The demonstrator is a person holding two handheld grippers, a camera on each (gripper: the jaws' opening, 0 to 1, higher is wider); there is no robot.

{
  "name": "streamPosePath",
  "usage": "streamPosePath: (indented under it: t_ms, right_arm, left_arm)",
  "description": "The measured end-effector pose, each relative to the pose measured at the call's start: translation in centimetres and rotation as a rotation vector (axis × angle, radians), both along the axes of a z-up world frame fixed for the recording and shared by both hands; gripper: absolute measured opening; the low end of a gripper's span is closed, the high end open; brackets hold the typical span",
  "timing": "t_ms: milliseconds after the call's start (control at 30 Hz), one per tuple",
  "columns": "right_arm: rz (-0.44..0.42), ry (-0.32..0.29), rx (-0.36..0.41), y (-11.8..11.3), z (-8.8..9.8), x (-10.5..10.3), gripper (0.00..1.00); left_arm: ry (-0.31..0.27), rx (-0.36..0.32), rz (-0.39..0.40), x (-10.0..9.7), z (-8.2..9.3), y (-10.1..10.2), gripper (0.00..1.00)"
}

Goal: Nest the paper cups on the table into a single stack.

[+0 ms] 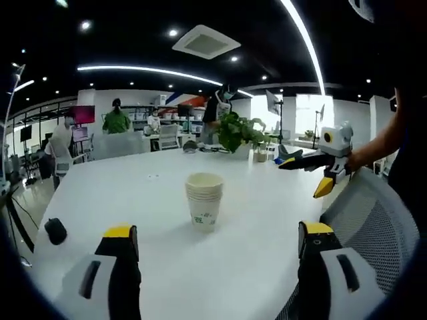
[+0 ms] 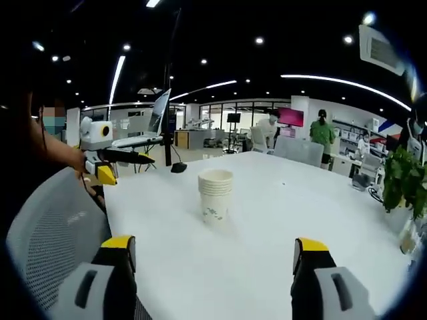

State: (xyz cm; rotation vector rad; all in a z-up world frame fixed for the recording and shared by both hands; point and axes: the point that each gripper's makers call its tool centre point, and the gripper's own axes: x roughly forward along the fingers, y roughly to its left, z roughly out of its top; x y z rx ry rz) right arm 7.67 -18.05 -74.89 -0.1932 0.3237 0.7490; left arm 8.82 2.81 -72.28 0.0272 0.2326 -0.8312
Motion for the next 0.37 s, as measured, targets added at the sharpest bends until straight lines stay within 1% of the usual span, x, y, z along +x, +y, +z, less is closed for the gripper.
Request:
streamPosePath:
  t_ms: [233,367]
  right_arm:
    - [-0.020,-0.004,0.010,-0.49,0.00,-0.14,1.00]
    - [-0.021,0.001,0.013,-0.52,-0.15,-0.25,1.00]
  left_arm:
    - [-0.010,-0.013,0.030,-0.66,-0.06,0.14,0.99]
    - [-0.002,-0.001,0.019,-0.86,-0.36,-0.08,0.99]
